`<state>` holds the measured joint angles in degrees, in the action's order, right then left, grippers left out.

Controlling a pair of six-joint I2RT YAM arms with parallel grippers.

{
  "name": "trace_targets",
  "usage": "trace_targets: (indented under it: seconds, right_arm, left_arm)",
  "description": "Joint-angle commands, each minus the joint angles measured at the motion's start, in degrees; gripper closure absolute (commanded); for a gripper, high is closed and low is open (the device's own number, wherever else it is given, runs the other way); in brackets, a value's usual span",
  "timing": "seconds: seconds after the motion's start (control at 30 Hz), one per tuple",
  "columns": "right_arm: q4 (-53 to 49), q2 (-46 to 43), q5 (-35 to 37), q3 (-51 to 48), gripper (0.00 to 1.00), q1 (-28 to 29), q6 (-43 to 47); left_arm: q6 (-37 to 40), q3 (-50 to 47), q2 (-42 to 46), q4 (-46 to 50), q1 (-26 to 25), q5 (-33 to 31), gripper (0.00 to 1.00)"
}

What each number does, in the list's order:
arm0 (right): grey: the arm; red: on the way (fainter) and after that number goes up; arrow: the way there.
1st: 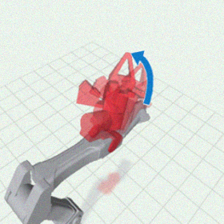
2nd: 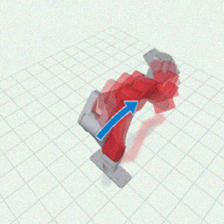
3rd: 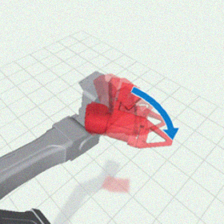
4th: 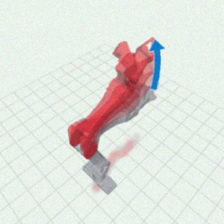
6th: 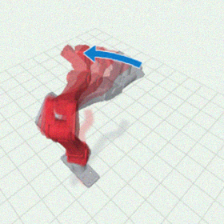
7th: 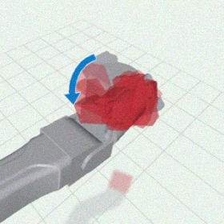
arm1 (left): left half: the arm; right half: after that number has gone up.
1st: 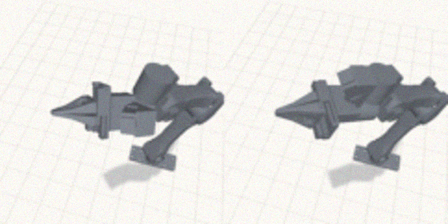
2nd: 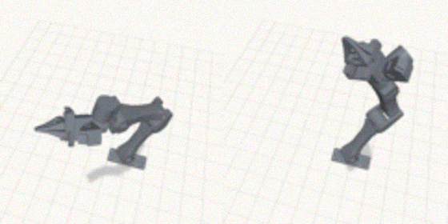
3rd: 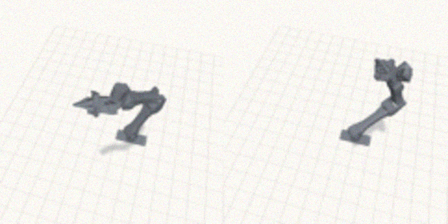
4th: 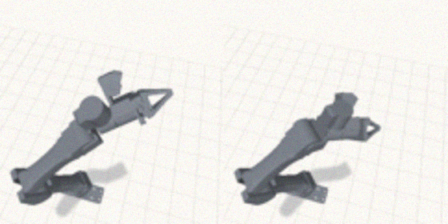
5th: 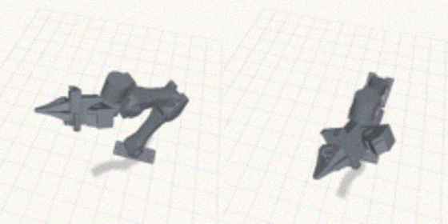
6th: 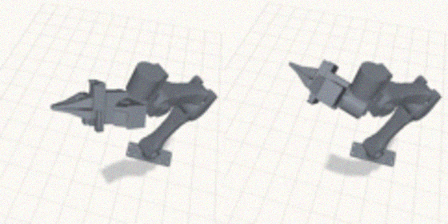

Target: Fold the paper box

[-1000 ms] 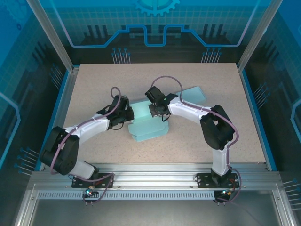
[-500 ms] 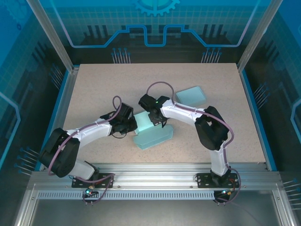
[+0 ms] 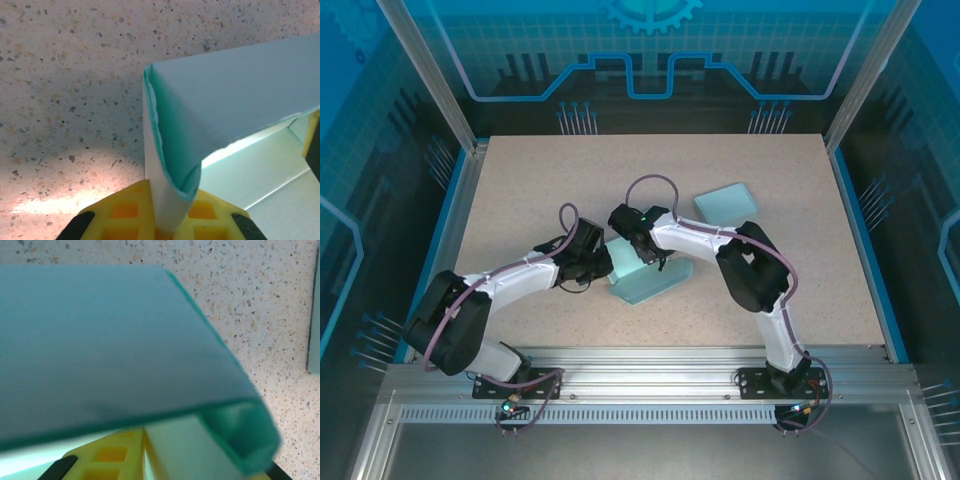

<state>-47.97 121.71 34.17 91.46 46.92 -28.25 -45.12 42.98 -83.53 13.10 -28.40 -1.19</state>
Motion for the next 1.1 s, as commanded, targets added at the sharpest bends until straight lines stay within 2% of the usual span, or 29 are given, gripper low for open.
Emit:
trace_targets:
  seconds: [0.0, 0.23, 0.5, 0.73, 0.87, 1.0, 1.07]
  right_arm:
    - [-6.9, 4.5, 8.3, -3.1, 0.79, -2.7, 0.7]
    - [-11.0, 9.5, 13.1, -2.7, 0.80, -3.5, -1.4]
    - [-18.3, 13.9, 20.5, -2.5, 0.88, -3.4, -6.9]
    - [-15.6, 15.0, 18.0, -3.4, 0.92, -1.5, -5.4]
    - [-13.5, 12.0, 15.7, -3.0, 0.87, -0.3, -4.1]
    - [-9.5, 5.1, 11.1, -3.0, 0.76, 0.0, -1.5]
    - [-7.5, 1.4, 7.7, -3.0, 0.66, 0.1, -0.4]
  left_arm:
    - [-1.3, -0.6, -0.5, 5.5, 0.4, -2.7, 1.00]
    - [-1.7, -0.4, -0.4, 6.5, 0.4, -4.1, 1.00]
    - [-2.3, -0.6, 0.4, 7.3, 0.5, -5.5, 1.00]
    - [-2.5, -0.3, 0.0, 6.9, 0.5, -5.3, 1.00]
    - [-2.4, 0.0, -0.1, 7.0, 0.5, -5.1, 1.00]
    - [-1.5, 0.9, -0.4, 7.8, 0.5, -5.2, 1.00]
    - [-0.6, 1.5, -0.8, 8.5, 0.5, -5.1, 1.00]
